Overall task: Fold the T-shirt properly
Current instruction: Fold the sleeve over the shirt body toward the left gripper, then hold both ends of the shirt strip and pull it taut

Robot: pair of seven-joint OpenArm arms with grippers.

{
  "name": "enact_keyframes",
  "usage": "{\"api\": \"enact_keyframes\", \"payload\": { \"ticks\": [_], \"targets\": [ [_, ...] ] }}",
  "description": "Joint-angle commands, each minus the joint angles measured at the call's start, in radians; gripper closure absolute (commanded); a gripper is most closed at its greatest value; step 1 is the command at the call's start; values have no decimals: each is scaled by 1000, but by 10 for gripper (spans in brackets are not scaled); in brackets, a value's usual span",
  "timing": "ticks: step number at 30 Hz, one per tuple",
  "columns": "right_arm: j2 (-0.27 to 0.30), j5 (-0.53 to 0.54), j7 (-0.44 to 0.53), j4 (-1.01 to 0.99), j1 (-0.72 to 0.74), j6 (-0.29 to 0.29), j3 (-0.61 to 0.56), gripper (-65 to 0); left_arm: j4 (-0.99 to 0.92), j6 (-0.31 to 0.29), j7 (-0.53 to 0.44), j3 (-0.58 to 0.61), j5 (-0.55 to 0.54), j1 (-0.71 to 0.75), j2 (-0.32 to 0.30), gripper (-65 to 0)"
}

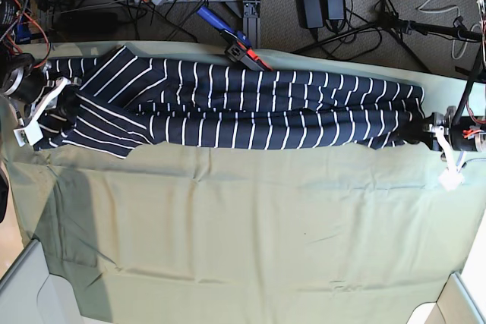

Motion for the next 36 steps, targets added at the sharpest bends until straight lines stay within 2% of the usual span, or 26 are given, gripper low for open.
{"api": "enact_keyframes", "payload": {
  "ticks": [1, 5, 6, 8, 9, 10, 11, 16, 20, 23, 25, 26, 28, 29, 31, 36],
  "targets": [
    [19, 1, 15, 16, -1, 48, 11, 0, 14, -27, -7, -6, -17, -13, -26, -80],
    [17, -53, 14, 13, -14, 48, 11, 0, 14, -27, -11, -6, -28, 0, -25, -213],
    [17, -63, 13, 13, -14, 47, 11, -50, 14, -27, -14, -6, -28, 0, -26, -244],
    [17, -72, 6, 13, -14, 47, 11, -272, 14, -27, -18, -6, -27, 0, -26, -276],
    [17, -72, 2, 13, -14, 47, 11, -360, 14, -27, -18, -6, -27, 0, -26, -278],
    [17, -73, 0, 13, -13, 47, 11, -403, 14, -27, -18, -6, -27, 0, -26, -278],
    [17, -82, 0, 14, -13, 45, 11, -409, 14, -27, -18, -6, -27, 0, -26, -278],
    [15, -109, 1, 55, -13, 37, 53, -407, 14, -27, -18, -6, -23, 0, -26, -278],
    [-9, -80, 6, 153, -9, 37, 179, -407, 14, -27, -19, -6, -24, 0, -29, -278],
    [-8, -56, 47, 185, -3, 37, 239, -402, 14, -27, -34, -6, -23, -1, -28, -278],
    [-10, -51, 62, 173, 11, 37, 237, -328, 14, -27, -45, -6, -24, -3, -28, -278],
    [-13, -51, 66, 164, 22, 37, 229, -253, 14, -27, -50, -7, -23, -3, -28, -280],
    [-21, -53, 77, 138, 42, 37, 206, -53, 14, -27, -53, -6, -20, -3, -28, -309],
    [-26, -62, 82, 123, 52, 39, 190, 0, 14, -27, -53, -7, -14, -3, -28, -334],
    [-37, -83, 85, 87, 70, 40, 156, 0, 14, -27, -61, -7, 9, -3, -28, -368],
    [-40, -93, 89, -13, 76, 40, 53, 0, 14, -27, -128, -7, 156, -3, -29, -371]
  ]
}}
